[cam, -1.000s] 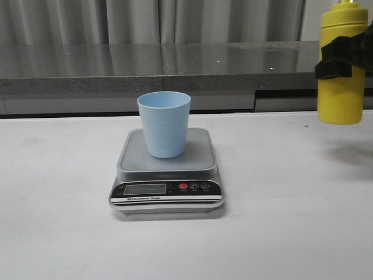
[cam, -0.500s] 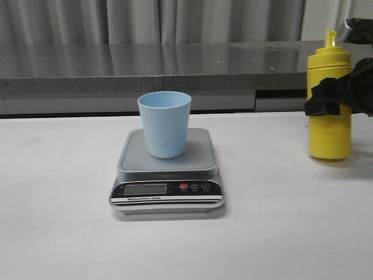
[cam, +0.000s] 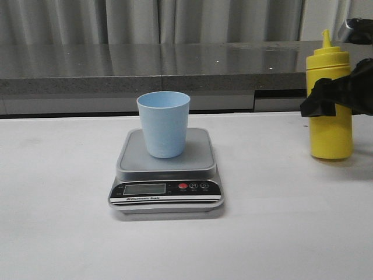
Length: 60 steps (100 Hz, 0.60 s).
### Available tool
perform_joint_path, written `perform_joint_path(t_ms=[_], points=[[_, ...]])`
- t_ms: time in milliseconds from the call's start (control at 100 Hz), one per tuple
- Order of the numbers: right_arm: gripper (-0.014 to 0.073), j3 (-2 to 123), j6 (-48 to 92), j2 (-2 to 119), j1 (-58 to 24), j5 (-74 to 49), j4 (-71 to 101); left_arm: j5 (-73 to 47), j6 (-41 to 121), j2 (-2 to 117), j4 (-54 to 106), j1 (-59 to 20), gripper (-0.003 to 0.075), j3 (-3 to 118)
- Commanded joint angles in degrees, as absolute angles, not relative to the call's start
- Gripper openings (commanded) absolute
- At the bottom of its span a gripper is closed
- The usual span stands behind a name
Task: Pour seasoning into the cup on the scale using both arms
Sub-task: 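Open the right gripper and withdraw it from the bottle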
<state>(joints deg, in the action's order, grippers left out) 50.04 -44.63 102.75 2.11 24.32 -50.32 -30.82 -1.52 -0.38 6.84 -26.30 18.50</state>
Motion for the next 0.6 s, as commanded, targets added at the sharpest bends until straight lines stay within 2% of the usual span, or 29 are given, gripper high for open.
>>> perform_joint_path(t_ms=[0, 590], points=[[0.0653, 50.44, -44.55, 99.12, 2.51, 27.76, -49.94, -26.41, -1.82, -1.17, 7.6, -26.2, -0.002, 19.89], [0.0653, 41.79, -44.55, 93.14, 2.51, 25.96, -48.22, -26.41, -1.82, -1.17, 7.6, -26.2, -0.002, 19.89]])
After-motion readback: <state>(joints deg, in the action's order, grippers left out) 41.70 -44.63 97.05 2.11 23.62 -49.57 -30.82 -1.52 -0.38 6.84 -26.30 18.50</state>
